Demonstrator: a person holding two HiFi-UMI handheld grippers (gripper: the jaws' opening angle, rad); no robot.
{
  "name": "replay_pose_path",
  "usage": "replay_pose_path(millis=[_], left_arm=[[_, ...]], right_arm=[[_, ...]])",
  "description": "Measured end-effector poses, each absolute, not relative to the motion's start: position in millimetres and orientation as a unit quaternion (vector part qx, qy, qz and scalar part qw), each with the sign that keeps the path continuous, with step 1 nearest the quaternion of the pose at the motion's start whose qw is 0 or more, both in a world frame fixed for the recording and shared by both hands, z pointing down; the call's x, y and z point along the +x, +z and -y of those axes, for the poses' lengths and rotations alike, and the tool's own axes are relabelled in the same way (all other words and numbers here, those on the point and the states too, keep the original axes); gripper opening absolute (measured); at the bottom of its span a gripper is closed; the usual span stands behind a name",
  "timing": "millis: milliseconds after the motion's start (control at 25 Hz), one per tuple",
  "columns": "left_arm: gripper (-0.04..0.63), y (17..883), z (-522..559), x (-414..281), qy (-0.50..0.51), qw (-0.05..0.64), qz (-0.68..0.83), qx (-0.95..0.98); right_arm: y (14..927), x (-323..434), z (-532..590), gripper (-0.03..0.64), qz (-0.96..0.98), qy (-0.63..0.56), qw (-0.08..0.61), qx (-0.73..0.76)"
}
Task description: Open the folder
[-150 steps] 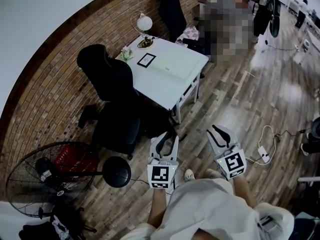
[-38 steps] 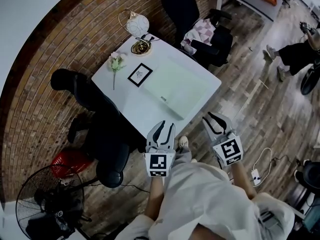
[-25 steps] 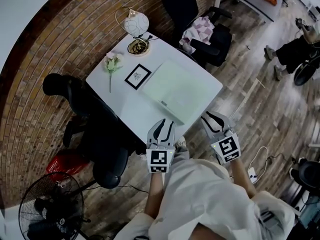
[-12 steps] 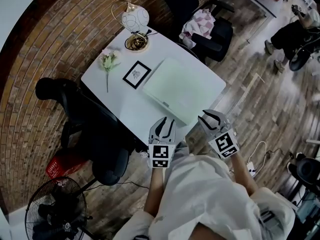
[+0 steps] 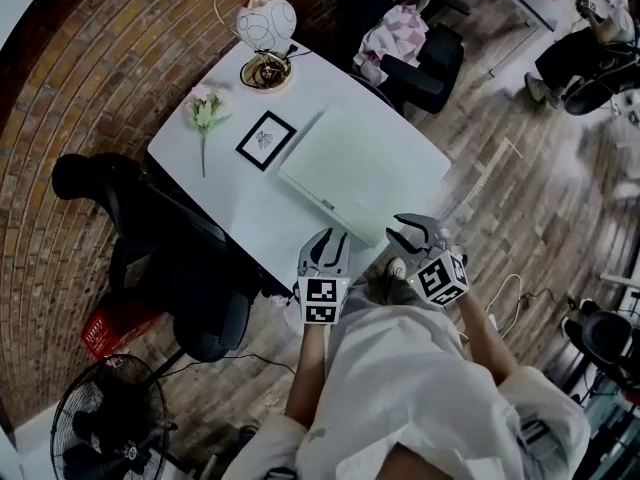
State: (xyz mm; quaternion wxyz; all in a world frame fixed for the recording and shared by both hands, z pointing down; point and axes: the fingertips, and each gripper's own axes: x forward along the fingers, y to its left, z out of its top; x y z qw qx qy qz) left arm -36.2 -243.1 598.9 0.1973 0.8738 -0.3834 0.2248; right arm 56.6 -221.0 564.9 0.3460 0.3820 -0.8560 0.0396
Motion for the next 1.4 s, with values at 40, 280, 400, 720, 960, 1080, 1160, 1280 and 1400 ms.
replay_pose_path(millis=[40, 280, 400, 720, 960, 1080, 1160, 1280, 1400], left_arm=[[0.121, 603.4, 243.3, -36.0, 0.228, 0.201, 0.384, 0.872], [0.121, 628.8, 242.2, -35.1, 0.244, 0.221, 0.399, 0.856], [0.121, 638.0, 239.9, -33.0, 0.251, 0.231, 0.415, 0.844], [0.121, 654.9, 234.3, -25.3, 0.248, 0.264, 0.472, 0.804], [0.121, 668.2, 229.4, -19.6, 0.239, 0.289, 0.506, 0.777], [0.121, 675.4, 223.9, -18.2, 0.239, 0.297, 0.516, 0.767], [0.121, 676.3, 221.4, -17.7, 0.240, 0.303, 0.523, 0.760], [0.121, 679.1, 218.3, -19.1, 0.240, 0.309, 0.533, 0.750], [0.121, 680.2, 216.3, -19.7, 0.232, 0.310, 0.544, 0.744]], right_arm=[[567.7, 55.0, 221.6, 0.098, 0.858, 0.033, 0.352, 0.373], [586.9, 46.7, 219.5, 0.118, 0.870, -0.010, 0.383, 0.311], [598.5, 46.3, 215.7, 0.127, 0.878, -0.023, 0.391, 0.274], [629.6, 49.9, 205.5, 0.143, 0.896, -0.059, 0.410, 0.162], [650.0, 52.9, 196.2, 0.150, 0.898, -0.087, 0.421, 0.089], [659.5, 53.5, 189.4, 0.167, 0.895, -0.108, 0.430, 0.051], [664.2, 54.4, 186.1, 0.182, 0.893, -0.120, 0.433, 0.029], [670.7, 55.0, 183.3, 0.195, 0.889, -0.134, 0.438, 0.003], [676.4, 55.2, 179.8, 0.199, 0.885, -0.149, 0.441, -0.015]])
